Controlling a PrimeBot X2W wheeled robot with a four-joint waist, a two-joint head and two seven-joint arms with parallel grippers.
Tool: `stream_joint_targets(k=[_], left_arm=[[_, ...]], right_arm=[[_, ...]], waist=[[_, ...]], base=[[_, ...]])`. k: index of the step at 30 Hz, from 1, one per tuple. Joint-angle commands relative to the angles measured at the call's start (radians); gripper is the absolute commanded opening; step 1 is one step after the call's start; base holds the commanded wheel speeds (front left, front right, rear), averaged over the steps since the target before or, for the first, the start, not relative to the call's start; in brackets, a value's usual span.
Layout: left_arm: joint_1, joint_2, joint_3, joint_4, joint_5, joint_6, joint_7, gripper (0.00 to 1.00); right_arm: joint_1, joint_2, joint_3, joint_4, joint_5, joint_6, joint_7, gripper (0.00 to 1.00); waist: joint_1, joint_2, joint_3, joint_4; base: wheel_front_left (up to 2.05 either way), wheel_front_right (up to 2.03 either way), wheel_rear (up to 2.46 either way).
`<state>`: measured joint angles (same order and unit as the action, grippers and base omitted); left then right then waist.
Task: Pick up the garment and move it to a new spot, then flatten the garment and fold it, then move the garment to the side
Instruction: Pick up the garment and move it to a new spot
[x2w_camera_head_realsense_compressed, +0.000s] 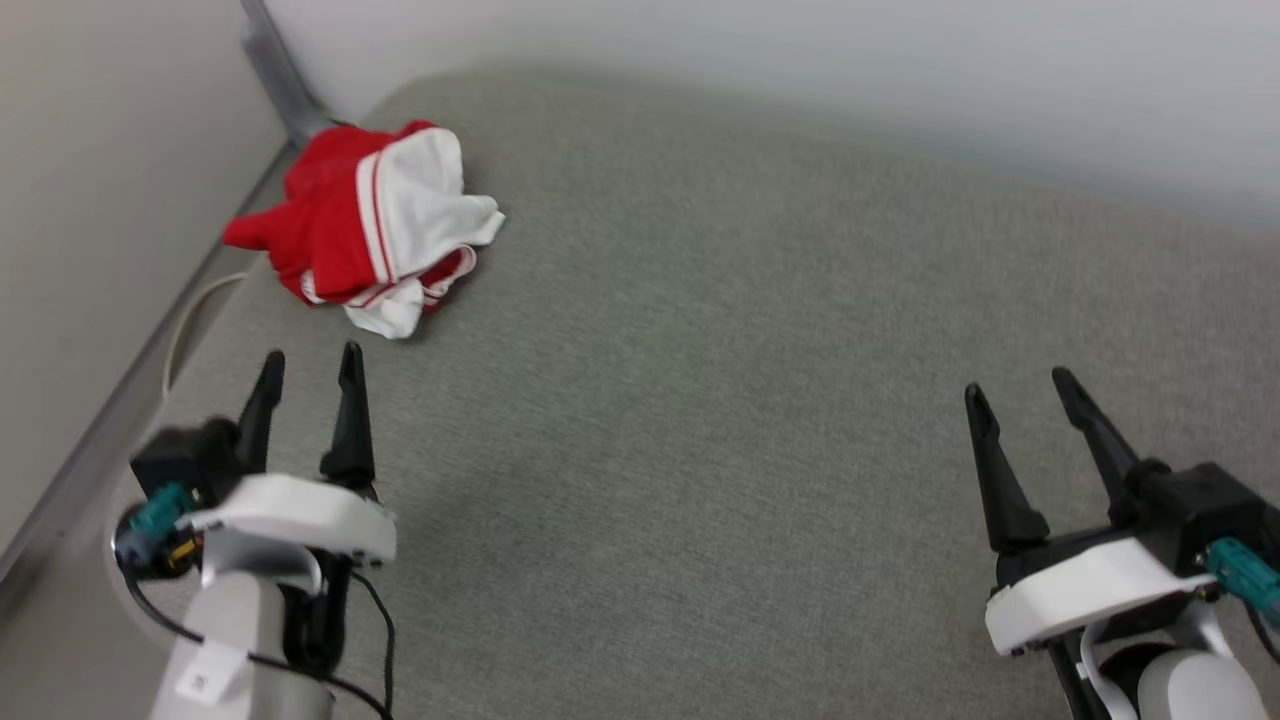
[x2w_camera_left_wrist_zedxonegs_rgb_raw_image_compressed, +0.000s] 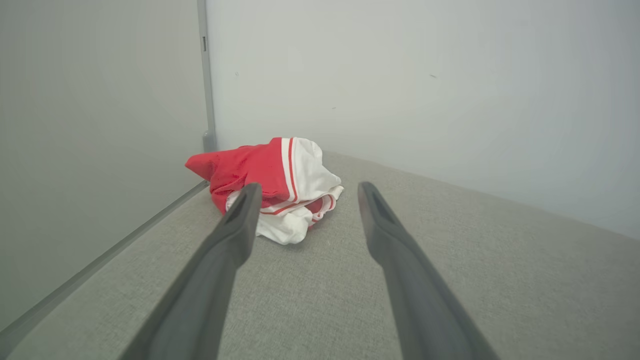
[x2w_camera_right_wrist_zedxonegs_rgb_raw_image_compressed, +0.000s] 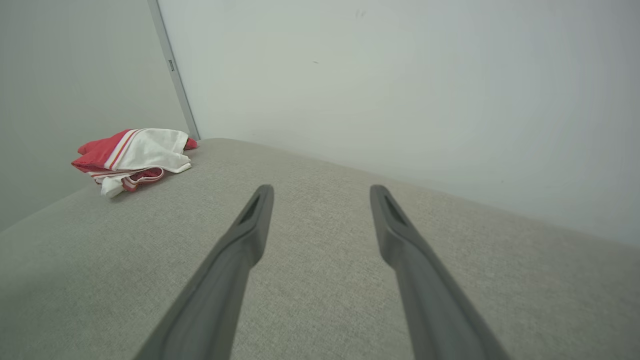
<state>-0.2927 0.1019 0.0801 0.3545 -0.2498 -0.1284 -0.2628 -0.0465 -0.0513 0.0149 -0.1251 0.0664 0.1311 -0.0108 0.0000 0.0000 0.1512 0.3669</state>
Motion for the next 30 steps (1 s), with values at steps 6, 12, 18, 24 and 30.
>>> stream_joint_targets(k=[6,12,18,24,30], left_arm=[[-0.187,0.102,-0.012,0.119,-0.098,-0.003,0.063,1.00],[-0.345,0.221,-0.011,0.199,-0.198,-0.003,0.212,1.00],[-0.487,0.351,-0.010,0.279,-0.262,-0.003,0.405,1.00],[-0.555,0.437,-0.008,0.362,-0.321,-0.002,0.571,1.00],[-0.569,0.462,-0.021,0.465,-0.368,0.007,0.759,1.00]], right_arm=[[-0.077,0.001,0.000,-0.023,-0.026,-0.001,0.008,1.00],[-0.130,0.001,0.002,-0.053,-0.041,-0.001,0.013,1.00],[-0.186,-0.007,0.017,-0.074,-0.060,-0.001,0.009,1.00],[-0.223,-0.007,0.033,-0.085,-0.070,-0.001,-0.004,1.00],[-0.228,-0.006,0.029,-0.095,-0.071,-0.001,-0.008,1.00]], waist=[[0.0000,0.0000,0.177,-0.094],[0.0000,0.0000,0.284,-0.143],[0.0000,0.0000,0.375,-0.178],[0.0000,0.0000,0.428,-0.211],[0.0000,0.0000,0.445,-0.223]], base=[[0.00,0.00,0.00],[0.00,0.00,0.00],[0.00,0.00,0.00],[0.00,0.00,0.00],[0.00,0.00,0.00]])
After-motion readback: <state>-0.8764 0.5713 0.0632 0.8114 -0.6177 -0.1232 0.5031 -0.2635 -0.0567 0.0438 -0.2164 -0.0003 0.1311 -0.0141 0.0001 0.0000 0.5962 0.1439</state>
